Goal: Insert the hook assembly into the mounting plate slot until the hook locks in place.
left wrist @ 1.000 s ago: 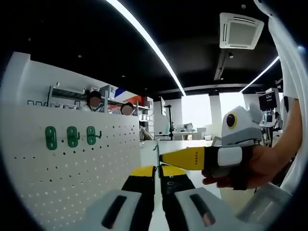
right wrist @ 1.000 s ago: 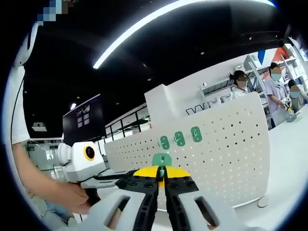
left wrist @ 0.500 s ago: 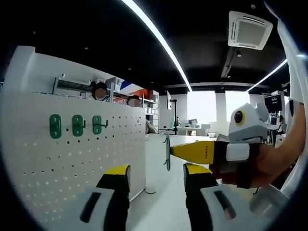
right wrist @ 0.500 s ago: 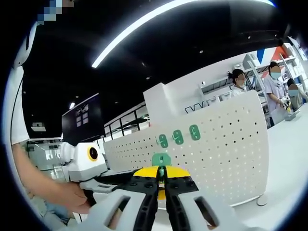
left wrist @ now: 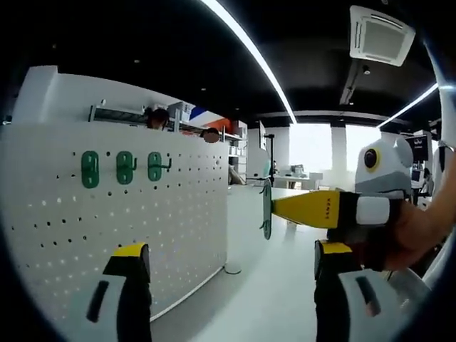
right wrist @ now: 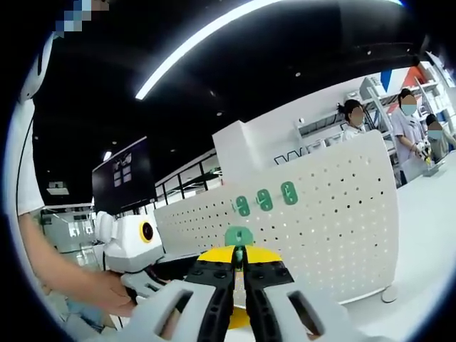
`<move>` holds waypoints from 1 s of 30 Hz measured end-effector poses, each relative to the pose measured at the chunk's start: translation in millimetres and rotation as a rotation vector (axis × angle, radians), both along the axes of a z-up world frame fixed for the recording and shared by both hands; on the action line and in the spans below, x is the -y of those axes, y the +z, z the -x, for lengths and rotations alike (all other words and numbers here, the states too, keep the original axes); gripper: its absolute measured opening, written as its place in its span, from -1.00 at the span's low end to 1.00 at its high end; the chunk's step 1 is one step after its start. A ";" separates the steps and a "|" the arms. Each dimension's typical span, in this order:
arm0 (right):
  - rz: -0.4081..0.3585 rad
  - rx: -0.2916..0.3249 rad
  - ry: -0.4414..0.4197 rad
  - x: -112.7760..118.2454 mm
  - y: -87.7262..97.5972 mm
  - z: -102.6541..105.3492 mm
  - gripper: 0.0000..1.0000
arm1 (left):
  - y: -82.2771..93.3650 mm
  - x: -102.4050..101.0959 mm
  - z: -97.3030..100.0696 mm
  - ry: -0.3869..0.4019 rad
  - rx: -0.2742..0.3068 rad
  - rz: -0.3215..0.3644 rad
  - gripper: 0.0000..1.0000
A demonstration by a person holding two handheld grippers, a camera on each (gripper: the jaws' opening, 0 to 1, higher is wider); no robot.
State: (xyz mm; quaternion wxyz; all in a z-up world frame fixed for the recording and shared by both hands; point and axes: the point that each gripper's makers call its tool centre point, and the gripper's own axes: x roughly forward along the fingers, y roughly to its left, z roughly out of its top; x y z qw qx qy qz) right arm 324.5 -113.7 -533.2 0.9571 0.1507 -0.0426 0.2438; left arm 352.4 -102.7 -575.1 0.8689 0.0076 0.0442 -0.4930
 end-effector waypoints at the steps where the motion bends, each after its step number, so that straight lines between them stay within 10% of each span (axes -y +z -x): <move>1: 0.003 0.001 -0.002 0.5 0.2 -0.3 -0.98 | 0.5 0.0 0.8 -0.002 0.005 -0.002 0.96; 30: 0.170 0.045 -0.107 32.2 23.6 -52.0 -0.98 | -5.3 -86.9 -3.9 0.143 0.010 -0.008 0.82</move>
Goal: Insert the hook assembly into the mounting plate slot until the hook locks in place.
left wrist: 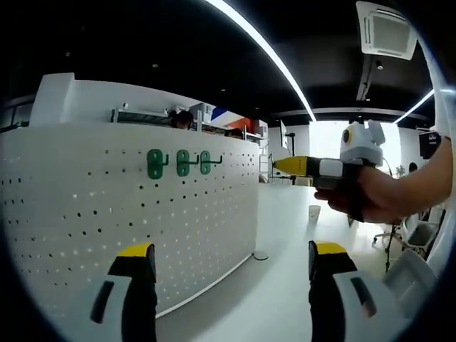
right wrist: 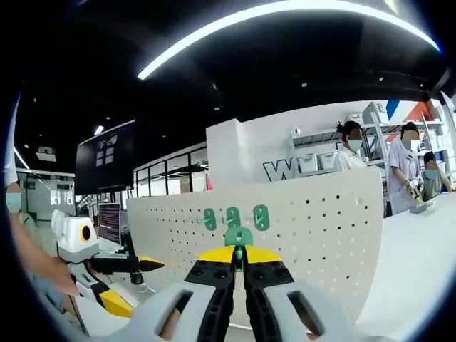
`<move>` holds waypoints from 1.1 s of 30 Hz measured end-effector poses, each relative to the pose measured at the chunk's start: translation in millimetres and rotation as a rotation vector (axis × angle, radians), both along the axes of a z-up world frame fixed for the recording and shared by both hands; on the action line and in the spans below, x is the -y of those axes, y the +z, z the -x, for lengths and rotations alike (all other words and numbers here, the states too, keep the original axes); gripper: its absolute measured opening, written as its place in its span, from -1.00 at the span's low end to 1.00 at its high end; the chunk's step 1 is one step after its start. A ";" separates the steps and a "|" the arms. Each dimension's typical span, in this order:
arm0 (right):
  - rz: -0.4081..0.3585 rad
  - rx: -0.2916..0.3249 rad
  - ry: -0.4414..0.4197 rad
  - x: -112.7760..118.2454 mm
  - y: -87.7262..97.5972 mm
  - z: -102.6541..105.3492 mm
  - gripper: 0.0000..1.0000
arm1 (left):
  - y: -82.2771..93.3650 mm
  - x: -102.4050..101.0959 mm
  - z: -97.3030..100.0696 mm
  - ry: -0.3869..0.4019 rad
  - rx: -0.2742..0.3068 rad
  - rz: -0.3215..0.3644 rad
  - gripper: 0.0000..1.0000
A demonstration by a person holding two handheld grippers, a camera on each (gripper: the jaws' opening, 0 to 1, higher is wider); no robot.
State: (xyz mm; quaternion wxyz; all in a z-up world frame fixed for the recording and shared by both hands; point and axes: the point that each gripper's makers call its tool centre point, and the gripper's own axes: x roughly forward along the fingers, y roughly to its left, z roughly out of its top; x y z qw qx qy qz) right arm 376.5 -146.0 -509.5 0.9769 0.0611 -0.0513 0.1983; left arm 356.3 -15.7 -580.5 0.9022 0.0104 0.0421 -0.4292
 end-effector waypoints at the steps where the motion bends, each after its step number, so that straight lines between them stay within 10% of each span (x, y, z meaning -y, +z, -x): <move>1: 0.003 0.001 -0.004 0.0 0.2 -2.0 -0.98 | 0.4 -1.9 1.0 0.001 -0.003 0.003 0.82; 33: 0.140 0.060 -0.138 24.4 10.4 -58.0 -0.98 | -6.9 -69.5 10.3 0.128 -0.013 0.009 0.76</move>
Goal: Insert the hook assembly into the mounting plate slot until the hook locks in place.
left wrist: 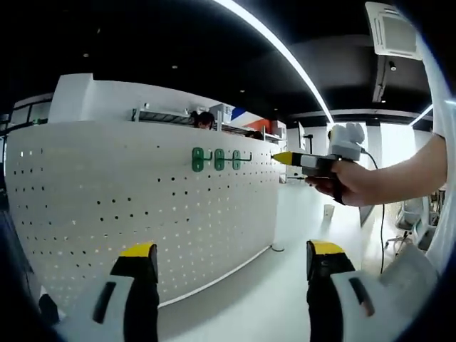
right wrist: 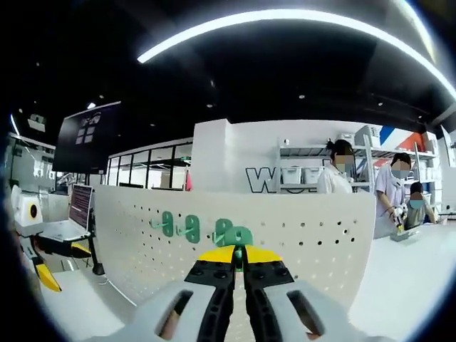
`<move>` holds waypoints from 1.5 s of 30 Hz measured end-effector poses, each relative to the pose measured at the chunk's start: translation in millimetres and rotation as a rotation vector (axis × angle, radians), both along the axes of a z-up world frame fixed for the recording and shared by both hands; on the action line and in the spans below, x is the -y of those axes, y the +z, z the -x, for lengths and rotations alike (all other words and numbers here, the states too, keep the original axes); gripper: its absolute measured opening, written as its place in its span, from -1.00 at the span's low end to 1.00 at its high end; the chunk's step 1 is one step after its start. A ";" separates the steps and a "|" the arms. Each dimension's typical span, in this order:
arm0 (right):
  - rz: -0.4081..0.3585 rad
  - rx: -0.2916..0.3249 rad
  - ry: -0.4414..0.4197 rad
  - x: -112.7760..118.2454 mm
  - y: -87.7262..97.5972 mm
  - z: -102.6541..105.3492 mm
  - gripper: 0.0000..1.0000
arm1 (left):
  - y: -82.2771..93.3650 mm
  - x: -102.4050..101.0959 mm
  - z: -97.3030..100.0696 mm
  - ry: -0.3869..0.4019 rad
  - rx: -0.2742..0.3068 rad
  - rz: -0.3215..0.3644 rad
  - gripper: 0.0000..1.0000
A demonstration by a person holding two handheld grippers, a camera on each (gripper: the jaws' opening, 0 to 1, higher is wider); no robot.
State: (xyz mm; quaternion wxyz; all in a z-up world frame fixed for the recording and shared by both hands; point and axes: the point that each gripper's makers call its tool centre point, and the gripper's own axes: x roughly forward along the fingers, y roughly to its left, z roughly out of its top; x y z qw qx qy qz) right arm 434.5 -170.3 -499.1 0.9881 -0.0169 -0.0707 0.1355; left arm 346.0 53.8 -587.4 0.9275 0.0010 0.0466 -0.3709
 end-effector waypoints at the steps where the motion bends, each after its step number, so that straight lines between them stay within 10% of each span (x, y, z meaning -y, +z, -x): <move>1: -0.002 0.001 -0.001 0.1 0.0 -2.0 -0.98 | -0.3 -2.4 0.5 0.006 -0.001 0.000 0.76; 45: -0.033 0.058 -0.062 14.4 9.4 -48.7 -0.97 | -6.9 -45.8 32.4 0.137 -0.052 0.034 0.73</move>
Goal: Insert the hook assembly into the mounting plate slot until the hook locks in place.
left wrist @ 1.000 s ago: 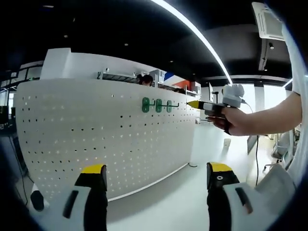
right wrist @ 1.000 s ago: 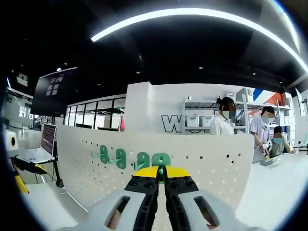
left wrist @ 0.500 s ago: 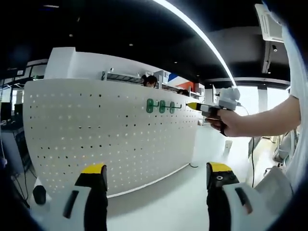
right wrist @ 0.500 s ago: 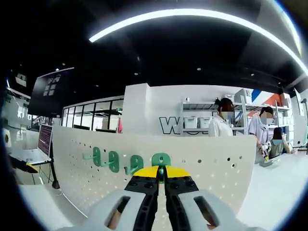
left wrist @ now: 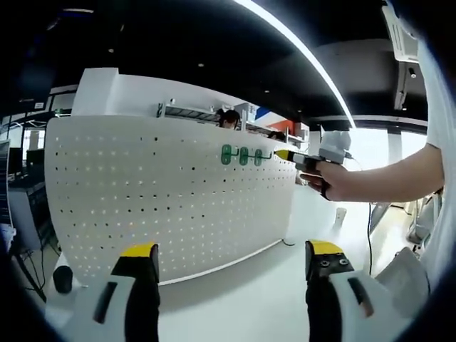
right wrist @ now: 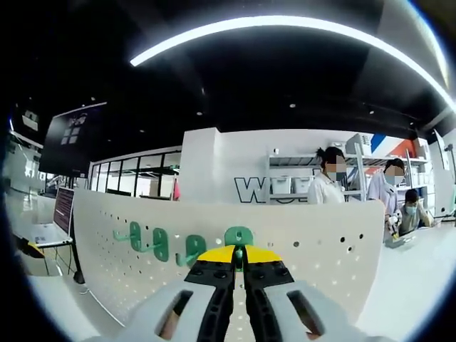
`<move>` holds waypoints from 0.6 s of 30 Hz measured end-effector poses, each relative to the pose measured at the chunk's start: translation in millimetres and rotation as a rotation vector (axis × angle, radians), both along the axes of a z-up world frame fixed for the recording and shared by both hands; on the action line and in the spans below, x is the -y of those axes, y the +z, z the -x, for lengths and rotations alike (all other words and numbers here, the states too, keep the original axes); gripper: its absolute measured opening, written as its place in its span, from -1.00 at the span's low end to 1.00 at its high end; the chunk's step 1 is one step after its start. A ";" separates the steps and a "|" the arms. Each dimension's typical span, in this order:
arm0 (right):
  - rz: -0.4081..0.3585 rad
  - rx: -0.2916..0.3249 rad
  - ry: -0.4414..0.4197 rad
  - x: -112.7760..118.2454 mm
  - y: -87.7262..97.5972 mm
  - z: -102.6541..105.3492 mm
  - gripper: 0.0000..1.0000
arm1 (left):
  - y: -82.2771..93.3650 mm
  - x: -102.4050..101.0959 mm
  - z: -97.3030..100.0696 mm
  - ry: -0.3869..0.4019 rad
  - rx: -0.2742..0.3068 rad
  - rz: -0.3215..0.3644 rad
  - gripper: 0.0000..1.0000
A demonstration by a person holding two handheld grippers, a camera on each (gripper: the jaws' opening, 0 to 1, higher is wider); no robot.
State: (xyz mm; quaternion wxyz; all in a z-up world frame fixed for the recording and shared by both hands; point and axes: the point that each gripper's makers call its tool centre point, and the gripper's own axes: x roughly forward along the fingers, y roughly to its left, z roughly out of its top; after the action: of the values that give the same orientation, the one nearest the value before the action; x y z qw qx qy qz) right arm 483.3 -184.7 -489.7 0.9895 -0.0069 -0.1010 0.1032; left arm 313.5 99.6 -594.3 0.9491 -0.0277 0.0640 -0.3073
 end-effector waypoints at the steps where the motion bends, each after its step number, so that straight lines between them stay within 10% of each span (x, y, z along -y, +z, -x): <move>1: -0.005 -0.003 0.000 0.1 -0.4 -0.2 -0.97 | -0.3 -0.1 0.4 0.001 -0.002 -0.004 0.73; 18: -0.011 0.003 0.011 -0.4 -2.4 -8.7 -0.97 | -4.8 2.8 1.4 0.004 -0.015 -0.023 0.72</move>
State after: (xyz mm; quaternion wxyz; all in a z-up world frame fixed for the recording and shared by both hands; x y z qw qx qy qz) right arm 492.0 -184.3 -492.1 0.9888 -0.0011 -0.1030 0.1084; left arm 312.1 96.8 -599.1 0.9494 -0.0193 0.0747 -0.3045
